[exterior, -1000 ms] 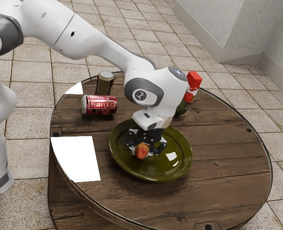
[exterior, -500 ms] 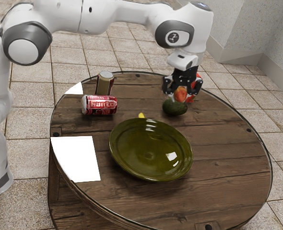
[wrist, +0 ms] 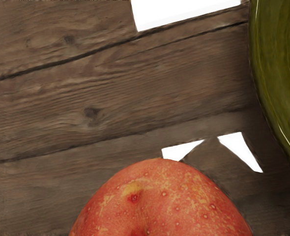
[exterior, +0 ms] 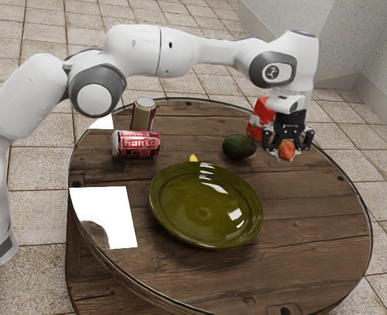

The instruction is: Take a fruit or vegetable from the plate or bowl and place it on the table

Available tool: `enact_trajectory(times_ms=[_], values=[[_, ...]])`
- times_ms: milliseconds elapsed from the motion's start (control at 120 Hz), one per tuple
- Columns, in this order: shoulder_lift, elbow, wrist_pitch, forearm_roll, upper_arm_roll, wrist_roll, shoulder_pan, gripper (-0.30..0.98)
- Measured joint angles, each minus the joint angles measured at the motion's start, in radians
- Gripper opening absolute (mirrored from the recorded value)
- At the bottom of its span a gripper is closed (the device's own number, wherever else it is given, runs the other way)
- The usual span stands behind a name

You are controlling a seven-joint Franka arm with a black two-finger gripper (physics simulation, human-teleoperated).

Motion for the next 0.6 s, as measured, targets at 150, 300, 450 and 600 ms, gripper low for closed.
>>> enact_trajectory(times_ms=[150,300,450,600], values=[[0.052,0.024,0.118,0.001,-0.026,0.005,0.003,0.16],[0.057,0.027,0.18,0.015,-0.027,0.009,0.003,0.41],[0.057,0.026,0.213,0.023,-0.026,0.01,0.003,0.59],[0.02,0.018,0.103,0.027,0.004,0.004,0.014,0.65]])
